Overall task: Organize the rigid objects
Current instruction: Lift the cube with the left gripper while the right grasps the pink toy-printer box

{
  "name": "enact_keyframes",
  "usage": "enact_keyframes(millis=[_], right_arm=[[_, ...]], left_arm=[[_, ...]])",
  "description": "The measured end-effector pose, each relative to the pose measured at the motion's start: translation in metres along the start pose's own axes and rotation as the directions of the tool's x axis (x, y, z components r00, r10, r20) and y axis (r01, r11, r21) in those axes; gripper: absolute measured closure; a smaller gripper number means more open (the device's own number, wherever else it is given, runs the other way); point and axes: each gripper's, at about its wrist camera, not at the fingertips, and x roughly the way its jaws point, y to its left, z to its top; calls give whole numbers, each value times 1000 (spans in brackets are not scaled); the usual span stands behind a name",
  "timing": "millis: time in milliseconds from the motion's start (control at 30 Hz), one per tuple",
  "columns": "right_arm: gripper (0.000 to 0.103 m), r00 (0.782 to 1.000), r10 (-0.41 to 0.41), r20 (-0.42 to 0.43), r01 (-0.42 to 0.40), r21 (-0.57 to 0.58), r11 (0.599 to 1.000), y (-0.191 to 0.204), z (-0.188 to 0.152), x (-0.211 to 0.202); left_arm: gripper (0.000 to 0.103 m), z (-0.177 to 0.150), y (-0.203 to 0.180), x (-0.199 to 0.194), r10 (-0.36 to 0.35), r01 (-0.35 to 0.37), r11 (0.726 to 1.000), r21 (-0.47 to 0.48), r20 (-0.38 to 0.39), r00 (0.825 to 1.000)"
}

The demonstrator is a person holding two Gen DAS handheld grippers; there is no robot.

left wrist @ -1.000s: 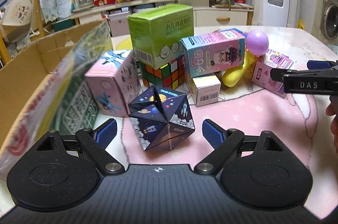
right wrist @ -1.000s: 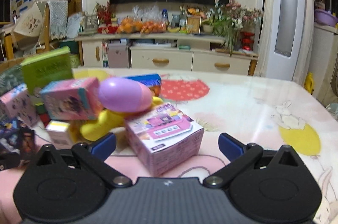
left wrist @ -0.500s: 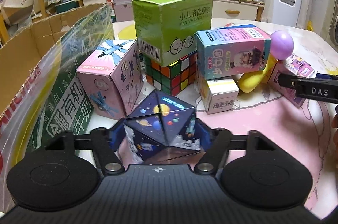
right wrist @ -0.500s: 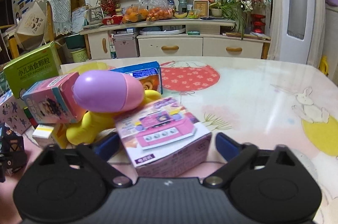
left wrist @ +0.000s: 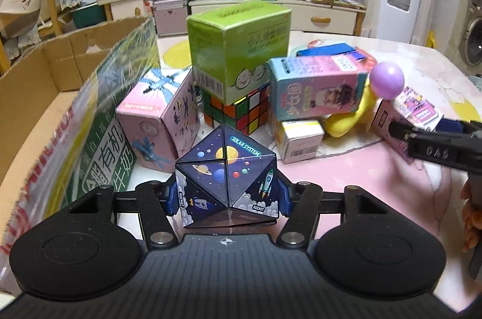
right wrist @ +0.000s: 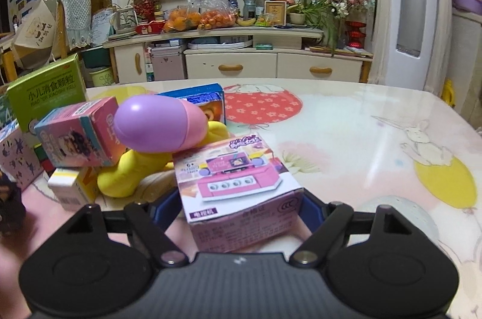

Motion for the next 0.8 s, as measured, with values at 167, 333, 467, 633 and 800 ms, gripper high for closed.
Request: enact_keyframes(millis=[167,333,467,633,800], right_arm=[[23,998,-58,10,58,1,998,4,-7,-15],[23,993,-119,3,119,7,993,6,-13,-25],[23,989,-146,-2,146,7,989,11,-16,-32],[23,986,-168,0,168,-16,986,18,-21,-45],[23,985,-170,14,170,-25,985,24,-26,-61]], left_arm=[[30,4,-2,-9,-26,25,999,29,34,999],[30,10,1,-16,-44,41,998,46,73,996],[30,14,5,-19,-61,56,997,49,100,993],[30,20,15,-20,-78,73,996,43,119,990],[30,24,20,-26,-88,83,996,42,142,986]])
